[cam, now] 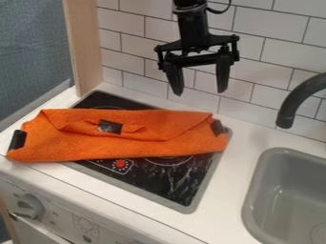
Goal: Unfold the cloth from bottom to top left
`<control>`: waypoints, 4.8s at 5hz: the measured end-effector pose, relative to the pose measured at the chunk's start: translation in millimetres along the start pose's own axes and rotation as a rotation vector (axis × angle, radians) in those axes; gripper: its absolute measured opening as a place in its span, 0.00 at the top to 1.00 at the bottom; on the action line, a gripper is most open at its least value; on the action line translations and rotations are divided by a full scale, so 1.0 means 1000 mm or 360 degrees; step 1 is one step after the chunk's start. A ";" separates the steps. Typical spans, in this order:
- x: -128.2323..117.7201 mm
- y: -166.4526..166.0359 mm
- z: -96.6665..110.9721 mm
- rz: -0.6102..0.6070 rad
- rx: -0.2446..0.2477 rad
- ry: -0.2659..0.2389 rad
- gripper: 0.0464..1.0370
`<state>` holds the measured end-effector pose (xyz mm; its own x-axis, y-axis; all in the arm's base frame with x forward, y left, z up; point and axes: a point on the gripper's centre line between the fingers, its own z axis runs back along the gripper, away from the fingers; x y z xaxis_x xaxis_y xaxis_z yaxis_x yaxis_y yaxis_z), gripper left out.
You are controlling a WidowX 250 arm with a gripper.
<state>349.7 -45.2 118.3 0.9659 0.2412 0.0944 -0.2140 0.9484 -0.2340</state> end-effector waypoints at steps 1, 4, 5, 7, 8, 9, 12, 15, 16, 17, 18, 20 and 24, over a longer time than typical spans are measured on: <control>-0.003 0.003 -0.009 0.0000 0.0014 0.0050 0.04; -0.010 0.026 0.014 -0.0695 0.0181 0.0326 0.04; -0.008 0.053 0.004 -0.0924 0.0131 0.0305 0.04; 0.003 0.094 -0.016 -0.1096 0.0135 0.0332 0.04; 0.005 0.109 -0.025 -0.1128 0.0144 0.0415 0.04; 0.009 0.116 -0.035 -0.1180 0.0168 0.0535 0.04; -0.001 0.125 -0.046 -0.1110 0.0193 0.0737 0.04; 0.001 0.127 -0.059 -0.1046 0.0133 0.0790 0.10; 0.002 0.126 -0.061 -0.1062 0.0118 0.0771 0.33; 0.003 0.125 -0.064 -0.1069 0.0096 0.0757 0.65; 0.005 0.125 -0.065 -0.1080 0.0104 0.0732 0.88; 0.008 0.125 -0.066 -0.1084 0.0112 0.0708 1.00; 0.013 0.122 -0.026 -0.1125 0.0261 0.0623 1.00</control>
<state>339.6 68.2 66.1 0.8552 -0.4844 -0.1847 0.4743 0.8749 -0.0985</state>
